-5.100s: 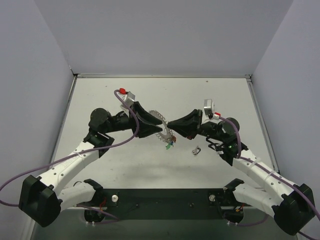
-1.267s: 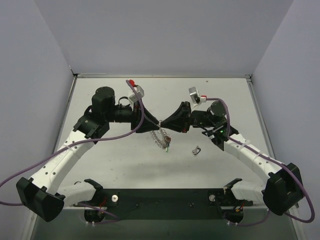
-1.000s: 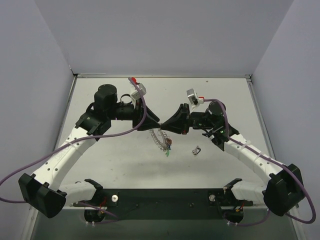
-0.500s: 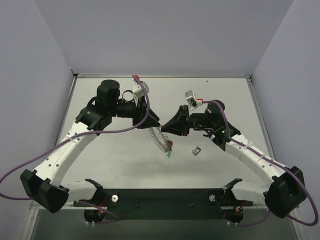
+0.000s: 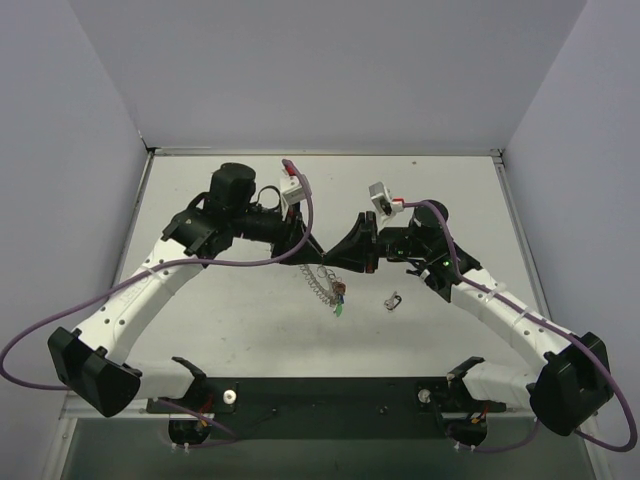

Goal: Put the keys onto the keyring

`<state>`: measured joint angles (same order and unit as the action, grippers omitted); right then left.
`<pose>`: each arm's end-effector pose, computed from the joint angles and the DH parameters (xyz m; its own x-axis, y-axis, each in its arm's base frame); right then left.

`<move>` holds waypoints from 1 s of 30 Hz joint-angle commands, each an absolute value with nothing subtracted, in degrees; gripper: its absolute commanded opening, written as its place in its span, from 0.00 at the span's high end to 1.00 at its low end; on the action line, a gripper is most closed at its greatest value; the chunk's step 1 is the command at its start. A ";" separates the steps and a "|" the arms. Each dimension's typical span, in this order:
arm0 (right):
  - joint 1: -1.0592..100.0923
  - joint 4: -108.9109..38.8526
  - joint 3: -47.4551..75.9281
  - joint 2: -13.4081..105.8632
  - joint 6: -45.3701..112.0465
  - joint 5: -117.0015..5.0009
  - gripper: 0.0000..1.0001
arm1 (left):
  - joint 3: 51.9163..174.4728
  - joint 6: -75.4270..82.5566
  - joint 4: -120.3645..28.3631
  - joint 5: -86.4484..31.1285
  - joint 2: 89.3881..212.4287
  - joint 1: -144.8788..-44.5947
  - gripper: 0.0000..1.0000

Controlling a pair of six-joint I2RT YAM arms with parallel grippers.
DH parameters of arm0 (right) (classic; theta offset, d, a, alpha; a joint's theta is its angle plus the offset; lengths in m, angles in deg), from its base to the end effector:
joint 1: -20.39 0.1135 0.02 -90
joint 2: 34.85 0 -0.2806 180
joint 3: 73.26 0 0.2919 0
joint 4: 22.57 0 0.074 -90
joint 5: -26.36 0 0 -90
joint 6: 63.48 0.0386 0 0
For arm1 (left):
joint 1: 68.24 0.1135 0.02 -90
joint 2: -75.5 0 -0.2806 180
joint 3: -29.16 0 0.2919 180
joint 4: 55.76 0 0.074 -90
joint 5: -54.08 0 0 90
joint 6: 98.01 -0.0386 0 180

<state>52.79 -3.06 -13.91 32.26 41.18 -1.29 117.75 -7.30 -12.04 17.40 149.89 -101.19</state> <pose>0.2266 0.1843 0.3513 -0.0819 0.0871 -0.9928 -0.9925 -0.0981 0.0733 0.2449 -0.1956 0.4075 -0.4247 0.2665 -0.8652 0.9053 0.1250 -0.4059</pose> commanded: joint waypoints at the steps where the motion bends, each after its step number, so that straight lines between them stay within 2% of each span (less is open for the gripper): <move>1: 53.35 0.81 -11.04 30.10 39.44 -0.01 1.00 | 120.74 -9.42 -11.38 17.08 150.12 -102.16 0.69; 8: 53.70 -0.68 -10.69 30.19 38.92 -0.36 1.00 | 121.62 -9.33 -10.94 15.50 151.09 -103.57 1.00; 12: 53.70 -3.04 -9.90 30.10 38.04 -0.45 1.00 | 121.18 -8.99 -11.46 13.22 150.83 -103.92 1.00; 13: 53.61 -3.67 -9.63 30.01 37.78 -0.71 0.97 | 120.83 -8.29 -11.99 11.56 150.39 -104.01 1.00; 16: 53.35 -4.64 -10.07 28.96 36.72 -2.90 0.74 | 119.51 -5.38 -14.45 8.04 149.07 -104.01 1.00; 17: 53.35 -4.64 -10.42 28.43 36.46 -5.43 0.62 | 118.90 -4.86 -15.06 7.50 148.72 -103.92 1.00; 19: 53.44 -5.16 -12.00 26.33 35.75 -10.00 0.48 | 118.02 -1.52 -18.13 5.22 147.58 -103.92 1.00; 20: 53.44 -6.12 -12.53 24.49 35.14 -15.77 0.44 | 117.06 -0.29 -20.58 4.60 147.14 -104.01 1.00; 22: 53.52 -6.92 -13.93 22.64 33.74 -19.94 0.35 | 116.09 2.78 -22.62 1.88 145.82 -104.18 1.00; 30: 58.26 -19.22 -11.04 20.25 27.05 -37.00 0.23 | 112.83 13.77 -28.34 -15.42 142.48 -105.33 1.00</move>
